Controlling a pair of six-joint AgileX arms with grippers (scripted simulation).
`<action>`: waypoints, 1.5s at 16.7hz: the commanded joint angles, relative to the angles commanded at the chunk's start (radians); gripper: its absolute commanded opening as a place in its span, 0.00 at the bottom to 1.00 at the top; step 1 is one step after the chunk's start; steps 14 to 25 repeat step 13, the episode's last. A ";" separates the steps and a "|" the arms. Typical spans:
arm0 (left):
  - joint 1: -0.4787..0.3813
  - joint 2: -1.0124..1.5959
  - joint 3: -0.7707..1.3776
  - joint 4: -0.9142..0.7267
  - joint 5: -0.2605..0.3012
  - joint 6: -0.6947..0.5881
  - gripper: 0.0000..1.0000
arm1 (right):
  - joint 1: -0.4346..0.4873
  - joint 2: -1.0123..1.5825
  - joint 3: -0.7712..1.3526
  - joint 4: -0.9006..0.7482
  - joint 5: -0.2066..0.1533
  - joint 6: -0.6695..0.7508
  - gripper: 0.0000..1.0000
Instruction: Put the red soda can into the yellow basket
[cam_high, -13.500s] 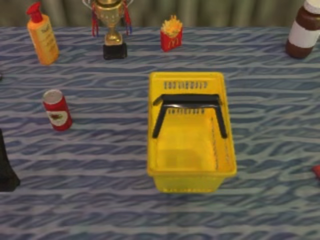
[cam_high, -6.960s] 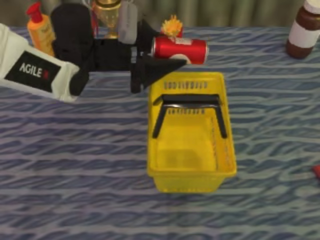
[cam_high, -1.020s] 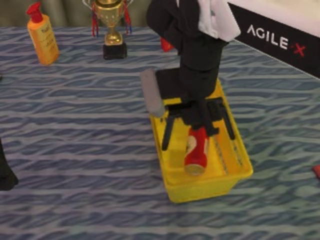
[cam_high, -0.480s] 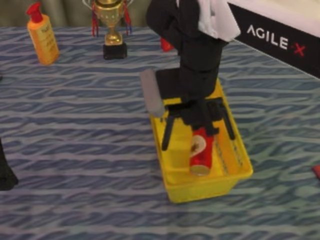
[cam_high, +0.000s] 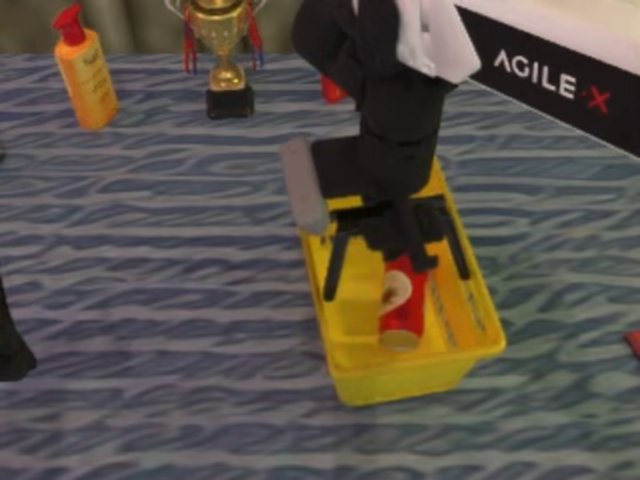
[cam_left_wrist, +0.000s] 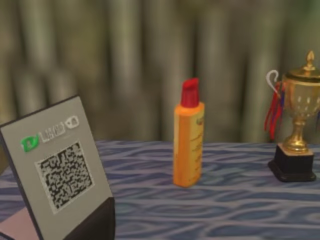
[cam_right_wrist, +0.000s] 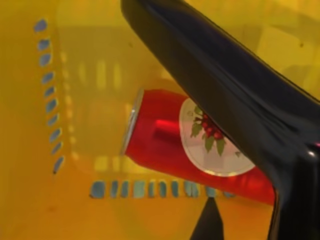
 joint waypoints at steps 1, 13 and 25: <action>0.000 0.000 0.000 0.000 0.000 0.000 1.00 | 0.000 0.000 0.000 0.000 0.000 0.000 0.00; 0.000 0.000 0.000 0.000 0.000 0.000 1.00 | -0.028 -0.031 0.145 -0.177 0.000 -0.036 0.00; 0.000 0.000 0.000 0.000 0.000 0.000 1.00 | -0.028 -0.031 0.145 -0.177 0.000 -0.036 0.00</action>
